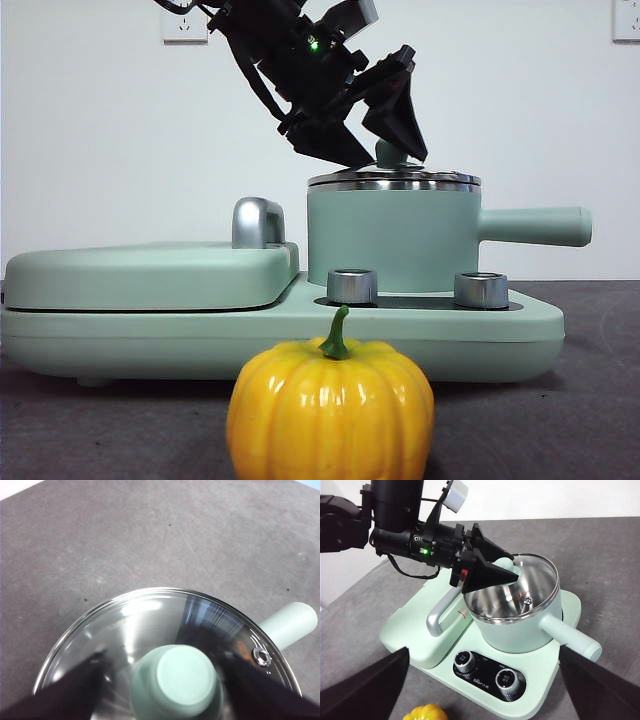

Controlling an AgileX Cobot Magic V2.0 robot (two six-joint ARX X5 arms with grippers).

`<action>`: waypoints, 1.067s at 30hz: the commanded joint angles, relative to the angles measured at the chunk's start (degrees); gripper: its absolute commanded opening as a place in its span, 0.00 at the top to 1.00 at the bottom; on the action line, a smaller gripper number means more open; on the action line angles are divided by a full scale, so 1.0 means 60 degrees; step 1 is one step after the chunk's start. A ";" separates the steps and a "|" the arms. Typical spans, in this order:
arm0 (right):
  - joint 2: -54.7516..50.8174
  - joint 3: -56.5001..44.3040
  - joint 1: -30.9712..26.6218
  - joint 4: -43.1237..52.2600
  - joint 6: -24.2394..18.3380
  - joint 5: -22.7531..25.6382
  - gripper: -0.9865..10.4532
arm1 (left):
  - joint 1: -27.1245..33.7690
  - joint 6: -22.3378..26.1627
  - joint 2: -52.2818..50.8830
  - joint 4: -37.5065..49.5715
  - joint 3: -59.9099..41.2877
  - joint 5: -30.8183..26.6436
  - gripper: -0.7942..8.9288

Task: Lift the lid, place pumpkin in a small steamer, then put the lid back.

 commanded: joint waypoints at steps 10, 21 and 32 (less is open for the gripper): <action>0.0055 0.0128 0.0040 0.0058 0.0117 -0.0036 0.50 | -0.0160 0.0113 0.0171 0.0029 0.0262 -0.0015 0.90; 0.0222 0.0364 0.0149 -0.0281 0.0423 -0.0237 0.50 | -0.0153 0.0044 -0.0495 0.0018 0.0404 -0.0015 0.90; 0.2011 0.1938 0.1891 -0.2000 0.0087 0.0219 0.50 | 0.0007 0.0270 -0.1912 -0.0750 0.0404 -0.0015 0.90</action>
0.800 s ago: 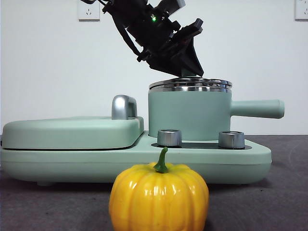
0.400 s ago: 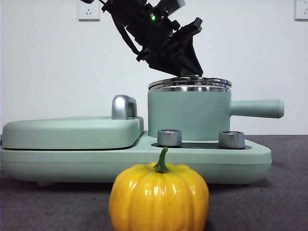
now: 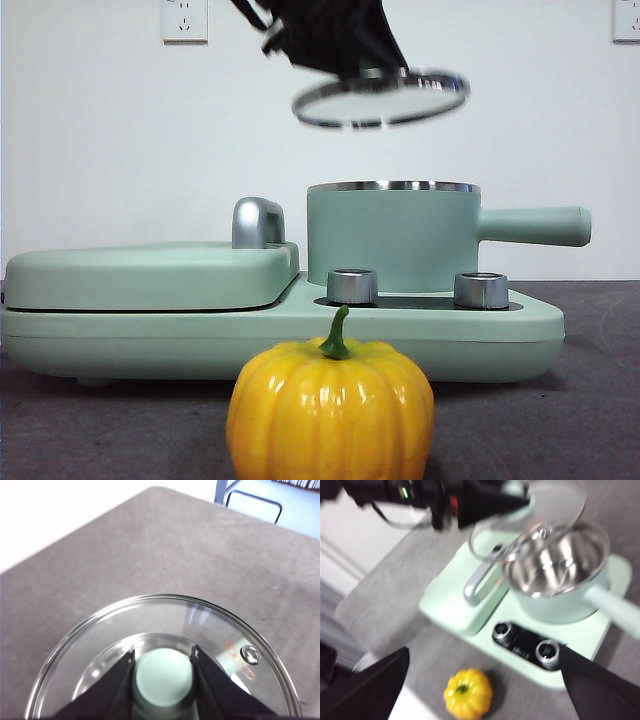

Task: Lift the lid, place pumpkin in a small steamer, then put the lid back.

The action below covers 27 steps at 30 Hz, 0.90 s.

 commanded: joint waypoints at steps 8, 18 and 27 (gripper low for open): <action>0.1971 0.0481 0.3745 -0.0146 0.0692 0.2601 0.50 | 0.0659 0.0630 -0.1173 -0.1708 0.0284 -0.0004 0.90; 0.4652 0.0488 0.7417 0.0914 0.1800 0.5038 0.48 | 0.2062 0.0878 -0.2095 -0.2845 0.0284 -0.0004 0.90; 0.6932 0.0488 0.8473 0.1523 0.1803 0.5311 0.46 | 0.3158 0.0834 -0.2514 -0.3147 0.0280 0.0004 0.90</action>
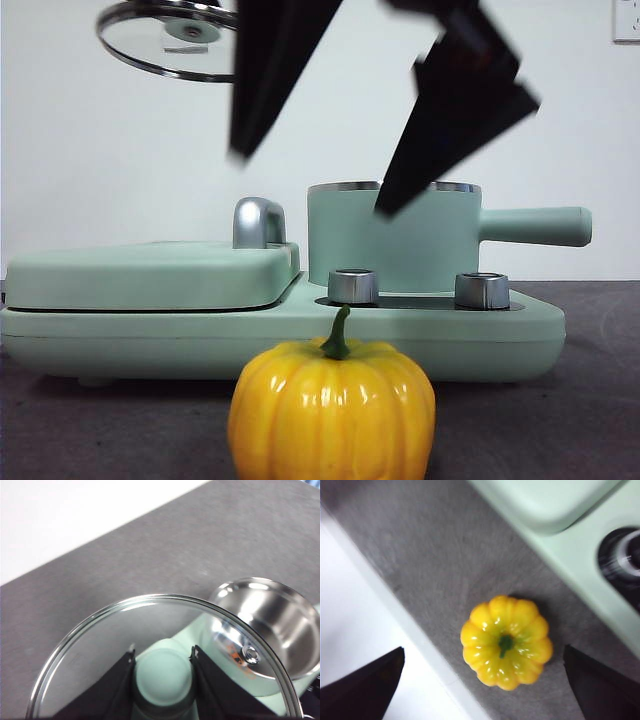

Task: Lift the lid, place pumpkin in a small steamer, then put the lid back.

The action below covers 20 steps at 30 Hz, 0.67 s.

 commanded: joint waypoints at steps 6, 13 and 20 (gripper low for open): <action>0.1523 0.0168 0.0186 0.0255 0.0164 0.0015 0.44 | 0.0317 0.0022 -0.0084 0.0029 0.0244 0.0022 0.90; 0.2339 0.0168 0.0186 0.0477 0.0164 -0.0007 0.44 | 0.0368 0.0022 -0.0084 0.0073 0.0244 0.0022 0.90; 0.3064 0.0168 0.0175 0.0721 0.0164 0.0007 0.44 | 0.0368 0.0018 -0.0084 0.0062 0.0244 0.0022 0.90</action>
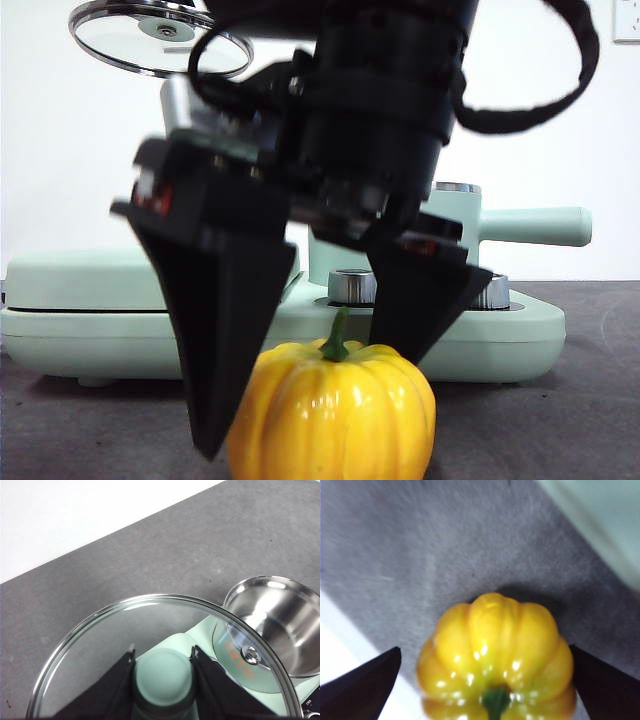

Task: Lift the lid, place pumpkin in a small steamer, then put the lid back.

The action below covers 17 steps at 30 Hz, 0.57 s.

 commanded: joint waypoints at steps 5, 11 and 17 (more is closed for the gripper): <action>0.0608 0.0168 0.0106 -0.0011 0.0168 0.0000 0.50 | -0.0025 -0.0011 0.0007 0.0219 0.0244 0.0018 0.90; 0.0568 0.0521 0.0029 -0.0685 0.0157 -0.0004 0.60 | -0.0025 -0.0007 0.0007 0.0219 0.0244 0.0018 0.90; 0.0568 0.2448 -0.0324 -0.2743 -0.0306 0.0004 0.60 | -0.0018 -0.0007 0.0007 0.0222 0.0244 0.0018 0.90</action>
